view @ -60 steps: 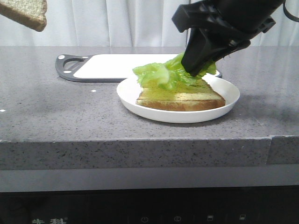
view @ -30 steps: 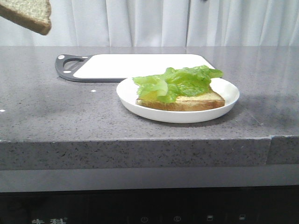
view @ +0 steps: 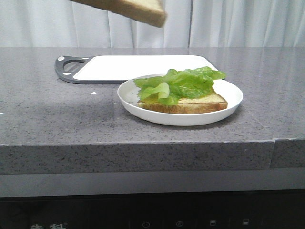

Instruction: Left arm grabs bread, right arm adds lettuce

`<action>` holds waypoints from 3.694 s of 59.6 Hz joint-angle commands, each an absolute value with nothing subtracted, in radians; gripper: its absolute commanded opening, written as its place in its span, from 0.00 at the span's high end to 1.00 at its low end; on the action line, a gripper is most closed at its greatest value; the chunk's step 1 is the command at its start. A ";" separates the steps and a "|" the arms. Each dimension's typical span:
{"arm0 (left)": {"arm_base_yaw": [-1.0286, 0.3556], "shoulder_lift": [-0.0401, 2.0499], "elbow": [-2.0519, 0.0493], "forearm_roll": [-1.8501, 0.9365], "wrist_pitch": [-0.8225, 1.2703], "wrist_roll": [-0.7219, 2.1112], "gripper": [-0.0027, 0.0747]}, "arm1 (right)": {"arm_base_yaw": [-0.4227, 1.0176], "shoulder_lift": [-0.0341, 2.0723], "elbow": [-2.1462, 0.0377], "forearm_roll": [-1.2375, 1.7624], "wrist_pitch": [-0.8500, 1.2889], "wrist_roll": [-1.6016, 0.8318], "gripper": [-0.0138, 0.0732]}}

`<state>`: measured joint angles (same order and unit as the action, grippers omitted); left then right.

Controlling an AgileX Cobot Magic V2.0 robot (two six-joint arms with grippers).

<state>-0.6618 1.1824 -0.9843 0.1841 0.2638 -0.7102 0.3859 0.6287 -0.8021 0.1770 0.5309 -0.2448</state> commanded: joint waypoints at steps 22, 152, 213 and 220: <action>-0.540 1.524 -1.366 -1.193 0.703 0.463 0.99 | 0.348 0.546 -0.821 0.167 0.477 -0.230 0.91; -0.449 0.338 -0.360 -0.737 0.100 0.657 0.99 | 0.348 0.038 -0.452 0.165 0.444 -0.089 0.87; -0.443 0.282 -0.334 -0.348 0.044 0.383 0.99 | 0.348 0.038 -0.452 0.165 0.443 -0.089 0.87; -0.371 0.265 -0.306 -0.061 0.028 0.044 0.99 | 0.348 0.038 -0.452 0.165 0.443 -0.089 0.87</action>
